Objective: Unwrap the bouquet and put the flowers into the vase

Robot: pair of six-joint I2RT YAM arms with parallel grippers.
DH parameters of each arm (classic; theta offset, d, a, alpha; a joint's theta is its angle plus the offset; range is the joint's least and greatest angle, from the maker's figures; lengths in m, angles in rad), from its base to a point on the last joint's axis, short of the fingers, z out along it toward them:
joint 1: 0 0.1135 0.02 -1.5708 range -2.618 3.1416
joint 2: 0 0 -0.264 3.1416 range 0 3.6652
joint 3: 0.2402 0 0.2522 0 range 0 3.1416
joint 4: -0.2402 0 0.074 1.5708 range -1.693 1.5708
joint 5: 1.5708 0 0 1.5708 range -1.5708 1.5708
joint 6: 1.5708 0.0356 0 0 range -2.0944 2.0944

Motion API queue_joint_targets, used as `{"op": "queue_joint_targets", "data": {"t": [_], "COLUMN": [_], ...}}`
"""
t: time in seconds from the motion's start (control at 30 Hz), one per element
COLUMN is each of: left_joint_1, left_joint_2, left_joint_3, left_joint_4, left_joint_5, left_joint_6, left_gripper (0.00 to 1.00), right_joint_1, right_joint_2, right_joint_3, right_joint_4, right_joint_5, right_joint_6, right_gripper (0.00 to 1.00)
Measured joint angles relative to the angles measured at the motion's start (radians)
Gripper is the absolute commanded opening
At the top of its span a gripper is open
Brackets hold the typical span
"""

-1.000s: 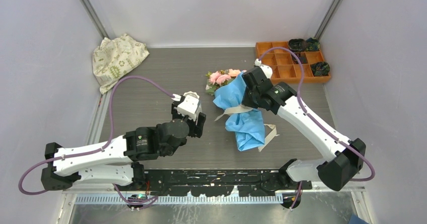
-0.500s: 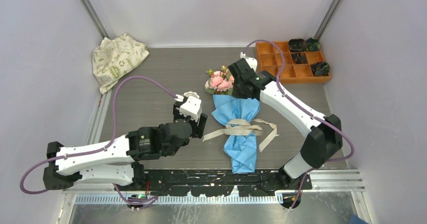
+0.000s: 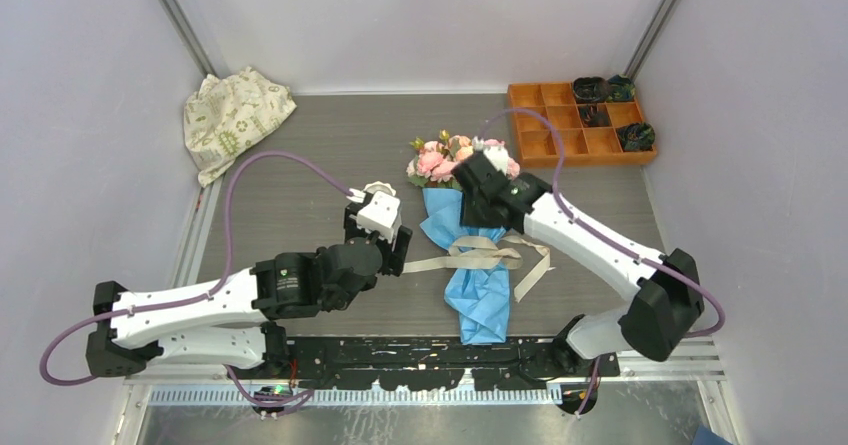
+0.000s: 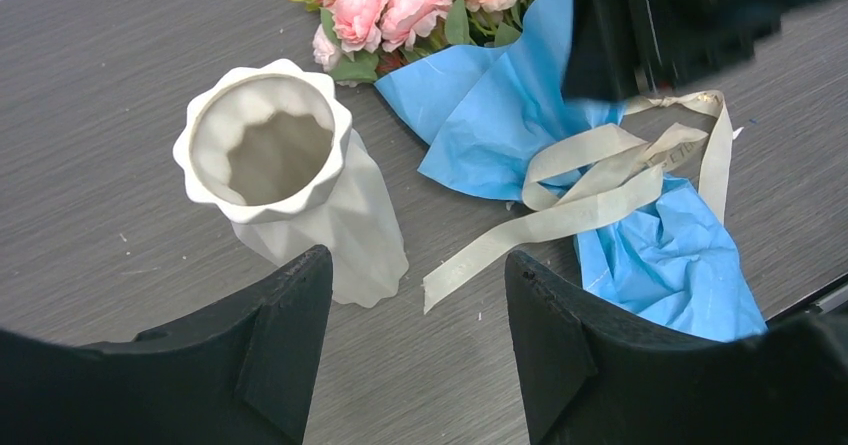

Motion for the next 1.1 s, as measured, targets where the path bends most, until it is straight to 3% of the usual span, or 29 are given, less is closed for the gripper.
{"op": "queue_joint_targets", "data": {"t": [0.2,0.43,0.83,0.93,1.1], "left_joint_1": [0.000,0.000,0.000,0.000,0.000], "left_joint_2": [0.052,0.065,0.013,0.013,0.013], "left_joint_3": [0.002,0.002,0.002,0.002,0.002], "left_joint_4": [0.001,0.000,-0.001,0.000,-0.001], "left_joint_5": [0.011,0.037,0.033,0.033,0.032], "left_joint_6": [0.001,-0.005,-0.009,-0.009,-0.009], "left_gripper": [0.65,0.65,0.65,0.65,0.65], "right_joint_1": [0.115,0.111,0.071,0.059,0.046], "right_joint_2": [-0.080,-0.060,0.097,0.101,0.102], "right_joint_3": [-0.193,-0.204,-0.201,-0.192,-0.170], "right_joint_4": [-0.023,-0.015,0.016,0.017,0.015], "right_joint_5": [0.000,0.029,0.101,0.124,0.151], "right_joint_6": [0.082,0.111,0.102,0.094,0.071], "right_gripper": [0.42,0.54,0.52,0.47,0.21]}}
